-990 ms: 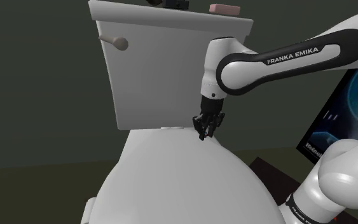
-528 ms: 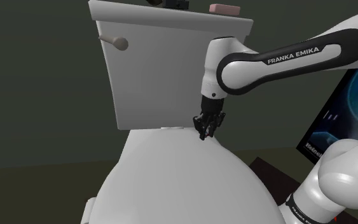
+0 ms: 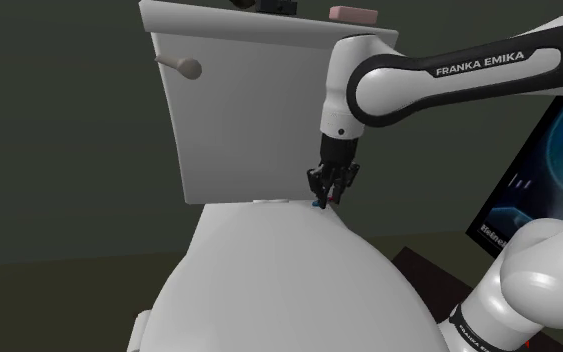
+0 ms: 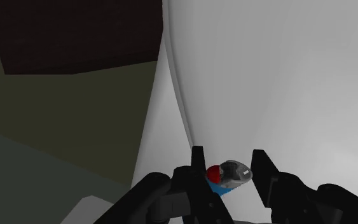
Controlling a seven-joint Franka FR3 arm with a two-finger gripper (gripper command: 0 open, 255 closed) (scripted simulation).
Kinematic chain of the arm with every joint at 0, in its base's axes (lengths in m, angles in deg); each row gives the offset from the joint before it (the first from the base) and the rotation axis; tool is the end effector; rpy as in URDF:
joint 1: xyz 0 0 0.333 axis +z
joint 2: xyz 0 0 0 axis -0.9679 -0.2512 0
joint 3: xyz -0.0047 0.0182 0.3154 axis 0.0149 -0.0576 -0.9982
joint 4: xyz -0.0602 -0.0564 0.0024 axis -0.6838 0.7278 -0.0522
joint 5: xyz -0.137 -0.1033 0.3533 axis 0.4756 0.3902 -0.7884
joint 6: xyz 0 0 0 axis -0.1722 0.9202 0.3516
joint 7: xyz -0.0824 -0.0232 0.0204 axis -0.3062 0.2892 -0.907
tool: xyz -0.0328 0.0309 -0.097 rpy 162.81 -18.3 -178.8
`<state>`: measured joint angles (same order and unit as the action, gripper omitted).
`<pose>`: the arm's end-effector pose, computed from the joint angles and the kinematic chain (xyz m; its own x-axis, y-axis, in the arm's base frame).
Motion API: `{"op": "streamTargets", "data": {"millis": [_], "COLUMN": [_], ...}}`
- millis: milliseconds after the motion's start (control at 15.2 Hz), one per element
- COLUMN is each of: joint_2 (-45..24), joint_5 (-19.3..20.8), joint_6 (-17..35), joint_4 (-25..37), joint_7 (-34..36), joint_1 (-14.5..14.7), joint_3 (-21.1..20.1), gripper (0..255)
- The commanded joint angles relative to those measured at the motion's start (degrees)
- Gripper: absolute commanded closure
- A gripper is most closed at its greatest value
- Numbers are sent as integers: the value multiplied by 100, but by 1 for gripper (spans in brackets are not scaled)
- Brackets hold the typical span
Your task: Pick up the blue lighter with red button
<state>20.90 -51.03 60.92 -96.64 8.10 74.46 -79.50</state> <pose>0.3920 0.1428 0.4665 0.9752 -0.1984 -0.0986 -0.2009 -0.9795 -0.0165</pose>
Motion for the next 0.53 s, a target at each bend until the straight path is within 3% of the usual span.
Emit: {"op": "streamTargets", "data": {"millis": [0,462], "joint_2": [24,89], "joint_5": [16,43], "joint_6": [-175,-583], "joint_4": [149,493], "joint_7": [4,24], "joint_1": [-9,-20], "joint_3": [23,71], "gripper": [255,255]}}
